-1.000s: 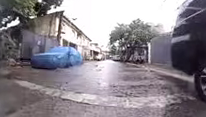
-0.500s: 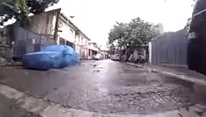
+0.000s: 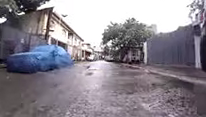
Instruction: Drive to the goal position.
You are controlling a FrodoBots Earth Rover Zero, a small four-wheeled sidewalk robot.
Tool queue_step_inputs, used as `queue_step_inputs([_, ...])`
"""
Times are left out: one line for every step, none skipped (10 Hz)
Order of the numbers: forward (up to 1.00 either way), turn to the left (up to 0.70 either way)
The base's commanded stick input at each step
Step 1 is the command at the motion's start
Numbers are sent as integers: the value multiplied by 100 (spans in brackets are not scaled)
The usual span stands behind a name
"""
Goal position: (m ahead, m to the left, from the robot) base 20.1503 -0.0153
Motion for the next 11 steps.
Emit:
queue_step_inputs([100, 0])
queue_step_inputs([100, 0])
queue_step_inputs([100, 0])
queue_step_inputs([100, 0])
queue_step_inputs([100, 5])
queue_step_inputs([100, 25])
queue_step_inputs([100, 0])
queue_step_inputs([100, 0])
queue_step_inputs([100, 0])
queue_step_inputs([100, 0])
queue_step_inputs([100, 0])
